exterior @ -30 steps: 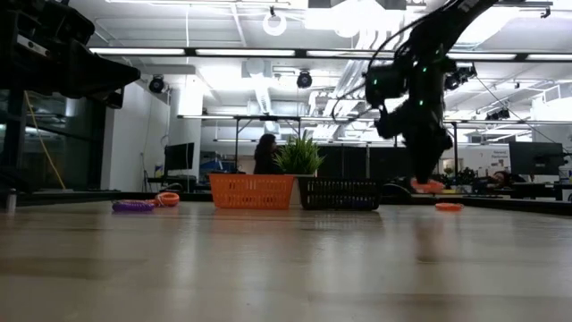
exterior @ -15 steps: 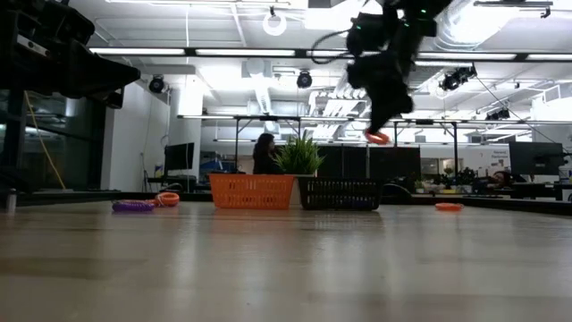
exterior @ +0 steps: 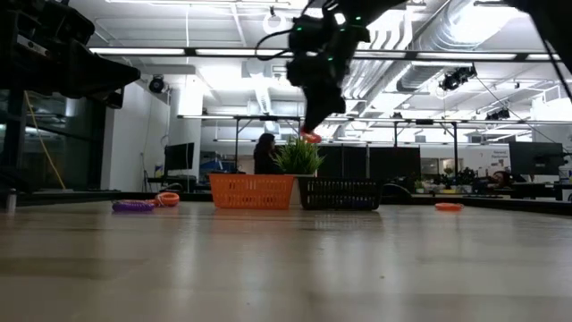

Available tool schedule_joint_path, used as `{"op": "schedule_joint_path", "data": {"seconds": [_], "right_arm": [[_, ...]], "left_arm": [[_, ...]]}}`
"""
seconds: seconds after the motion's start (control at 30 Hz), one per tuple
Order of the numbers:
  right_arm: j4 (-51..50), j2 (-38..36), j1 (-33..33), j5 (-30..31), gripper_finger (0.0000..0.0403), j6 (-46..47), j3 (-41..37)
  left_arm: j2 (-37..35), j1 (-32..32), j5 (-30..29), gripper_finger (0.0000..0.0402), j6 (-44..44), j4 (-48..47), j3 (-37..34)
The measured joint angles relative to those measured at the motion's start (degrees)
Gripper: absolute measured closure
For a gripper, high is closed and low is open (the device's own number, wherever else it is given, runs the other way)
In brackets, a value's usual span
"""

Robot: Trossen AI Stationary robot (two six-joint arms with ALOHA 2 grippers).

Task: Sort spring keychains into baskets
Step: Put the orange spring keychain into the orange basket

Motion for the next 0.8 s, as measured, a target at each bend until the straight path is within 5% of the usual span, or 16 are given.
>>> {"op": "schedule_joint_path", "data": {"seconds": [0.53, 0.8], "right_arm": [[2.64, 15.32, 3.19, 0.03, 0.0386, -2.34, 12.35], [2.98, 15.48, 3.17, -0.2, 0.0338, -4.47, 12.18]], "left_arm": [[0.02, 0.0, 0.0, 0.0401, 0.0, 0.01, 0.0], [0.0, -0.01, 0.0, 0.0401, -0.01, 0.01, -0.02]]}}
